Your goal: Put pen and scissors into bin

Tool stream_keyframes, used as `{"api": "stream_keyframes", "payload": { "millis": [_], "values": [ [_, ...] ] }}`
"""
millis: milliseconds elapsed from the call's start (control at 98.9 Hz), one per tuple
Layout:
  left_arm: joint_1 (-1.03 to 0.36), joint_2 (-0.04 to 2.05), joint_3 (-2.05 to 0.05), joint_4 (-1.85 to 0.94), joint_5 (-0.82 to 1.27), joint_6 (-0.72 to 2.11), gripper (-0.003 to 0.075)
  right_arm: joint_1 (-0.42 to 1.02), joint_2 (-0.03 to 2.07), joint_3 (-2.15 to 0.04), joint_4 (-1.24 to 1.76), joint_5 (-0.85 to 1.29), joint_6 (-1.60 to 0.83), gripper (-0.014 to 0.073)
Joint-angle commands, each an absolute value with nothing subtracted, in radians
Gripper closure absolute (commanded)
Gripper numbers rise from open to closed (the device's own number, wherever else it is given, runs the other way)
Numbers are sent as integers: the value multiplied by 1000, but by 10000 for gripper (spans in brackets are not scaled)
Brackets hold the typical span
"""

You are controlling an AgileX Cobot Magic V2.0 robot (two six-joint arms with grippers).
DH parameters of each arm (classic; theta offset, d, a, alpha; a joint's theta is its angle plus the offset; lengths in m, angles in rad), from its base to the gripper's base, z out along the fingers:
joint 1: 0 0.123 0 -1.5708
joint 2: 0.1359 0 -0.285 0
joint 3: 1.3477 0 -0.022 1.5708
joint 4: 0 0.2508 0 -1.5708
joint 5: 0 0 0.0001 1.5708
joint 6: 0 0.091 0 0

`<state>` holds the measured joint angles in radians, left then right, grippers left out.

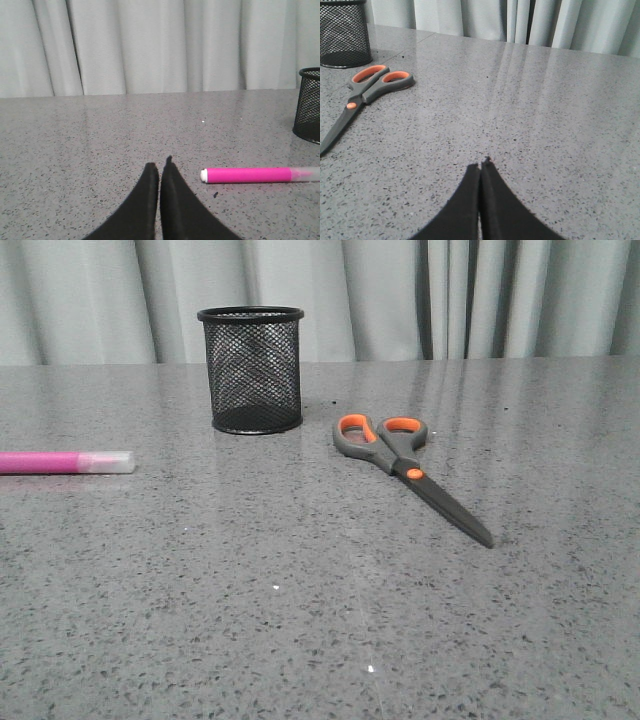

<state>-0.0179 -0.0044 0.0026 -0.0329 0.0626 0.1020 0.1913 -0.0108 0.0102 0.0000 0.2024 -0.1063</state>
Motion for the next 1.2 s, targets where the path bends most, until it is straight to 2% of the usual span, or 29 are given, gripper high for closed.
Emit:
{"api": "stream_keyframes", "payload": {
  "millis": [0,980,1193],
  "values": [
    [-23,-35,47,-34,-12,94,739,186,-29,23,-8,130,-113,662],
    [-23,-35,47,-34,-12,94,739,186,-29,23,-8,68,-113,662],
    [-23,-35,47,-209,-12,94,739,186,-29,23,84,22,-113,662]
  ]
}}
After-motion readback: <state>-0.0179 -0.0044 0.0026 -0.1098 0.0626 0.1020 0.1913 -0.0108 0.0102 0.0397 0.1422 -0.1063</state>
